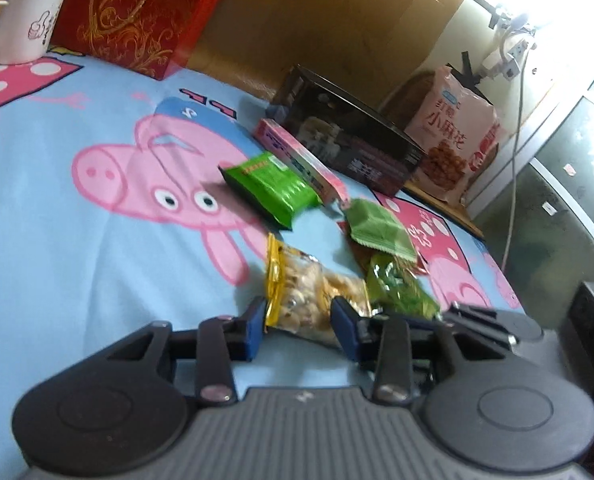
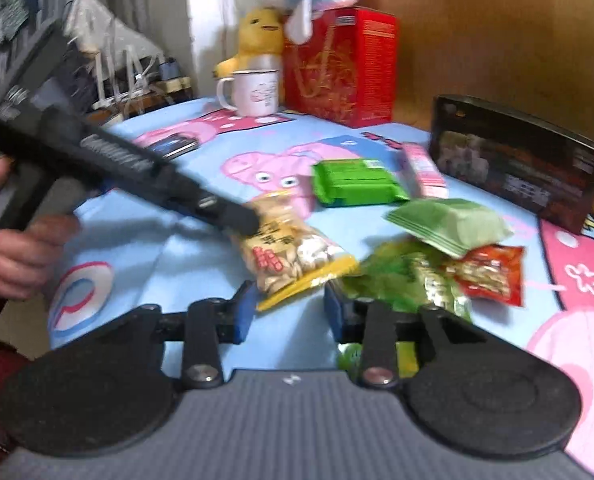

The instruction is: Organize snacks

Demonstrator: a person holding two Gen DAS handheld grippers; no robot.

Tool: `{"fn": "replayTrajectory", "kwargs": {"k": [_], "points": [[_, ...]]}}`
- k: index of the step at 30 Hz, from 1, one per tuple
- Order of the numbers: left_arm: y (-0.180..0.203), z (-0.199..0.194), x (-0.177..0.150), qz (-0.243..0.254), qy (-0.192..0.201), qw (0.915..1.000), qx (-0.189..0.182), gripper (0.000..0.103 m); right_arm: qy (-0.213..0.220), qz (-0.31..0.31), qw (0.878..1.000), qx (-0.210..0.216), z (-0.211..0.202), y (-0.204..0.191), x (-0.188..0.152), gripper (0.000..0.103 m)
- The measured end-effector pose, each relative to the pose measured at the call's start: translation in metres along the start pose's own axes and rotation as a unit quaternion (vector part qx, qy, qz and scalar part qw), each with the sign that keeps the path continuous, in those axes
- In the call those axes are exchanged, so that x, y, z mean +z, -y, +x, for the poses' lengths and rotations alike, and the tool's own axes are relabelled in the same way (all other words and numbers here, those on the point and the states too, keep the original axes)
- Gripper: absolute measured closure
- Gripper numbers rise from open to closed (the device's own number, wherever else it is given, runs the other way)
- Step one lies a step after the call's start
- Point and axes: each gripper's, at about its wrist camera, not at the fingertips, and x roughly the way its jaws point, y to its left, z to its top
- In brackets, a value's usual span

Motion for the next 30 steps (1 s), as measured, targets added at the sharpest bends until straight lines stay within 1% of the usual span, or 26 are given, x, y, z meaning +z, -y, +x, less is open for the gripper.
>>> {"fn": "replayTrajectory", "kwargs": {"k": [3,4,5,9,10,12,17,19,21,22,23,25,26,27,29,30], "points": [[0.005,-0.002,-0.005,0.012,0.002,0.9999,0.004,0.067,0.001,0.011,1.000,0.002,-0.004,0.004,-0.003,0.062],[0.006,-0.002,-0.006,0.013,0.002,0.9999,0.005,0.064,0.001,0.007,1.000,0.001,-0.005,0.003,-0.004,0.062],[0.006,-0.003,-0.006,0.012,0.002,0.9999,0.003,0.061,0.001,0.003,1.000,0.001,-0.006,0.001,-0.005,0.060],[0.007,-0.005,-0.003,0.007,0.007,1.0000,0.002,0.052,0.001,0.002,1.000,0.009,-0.005,-0.003,-0.006,0.046],[0.008,-0.006,-0.003,0.008,0.011,0.9999,0.004,0.050,0.001,0.002,1.000,0.010,-0.004,-0.003,-0.005,0.045],[0.009,-0.008,-0.001,0.009,0.017,0.9998,0.005,0.050,0.001,-0.002,1.000,0.008,-0.003,-0.006,-0.005,0.042],[0.009,-0.001,0.001,0.009,0.011,0.9999,0.005,0.050,-0.002,-0.017,1.000,-0.002,0.004,-0.009,0.000,0.041],[0.009,0.005,0.001,0.011,0.004,0.9999,0.006,0.053,-0.004,-0.021,1.000,-0.006,0.008,-0.011,0.002,0.041],[0.011,0.005,-0.001,0.021,0.008,0.9997,0.009,0.054,-0.005,-0.032,0.999,-0.011,0.012,-0.014,0.003,0.041],[0.011,0.005,-0.001,0.024,0.009,0.9996,0.011,0.057,-0.005,-0.038,0.999,-0.014,0.013,-0.016,0.004,0.042],[0.010,0.005,-0.001,0.025,0.010,0.9996,0.013,0.061,-0.004,-0.040,0.999,-0.016,0.013,-0.017,0.004,0.043],[0.007,0.003,-0.001,0.020,0.010,0.9997,0.011,0.065,-0.002,-0.037,0.999,-0.021,0.015,-0.018,0.006,0.049],[0.004,0.002,-0.001,0.014,0.009,0.9998,0.007,0.066,-0.001,-0.037,0.999,-0.027,0.015,-0.018,0.006,0.056],[0.002,0.001,0.000,0.008,0.008,0.9999,0.002,0.067,0.000,-0.035,0.999,-0.029,0.016,-0.018,0.006,0.057],[0.000,-0.001,0.001,0.005,0.010,0.9999,-0.006,0.072,0.005,-0.029,0.999,-0.030,0.016,-0.016,0.006,0.060],[0.001,-0.002,0.001,0.005,0.011,0.9999,-0.009,0.072,0.007,-0.027,0.999,-0.032,0.015,-0.016,0.005,0.061]]}}
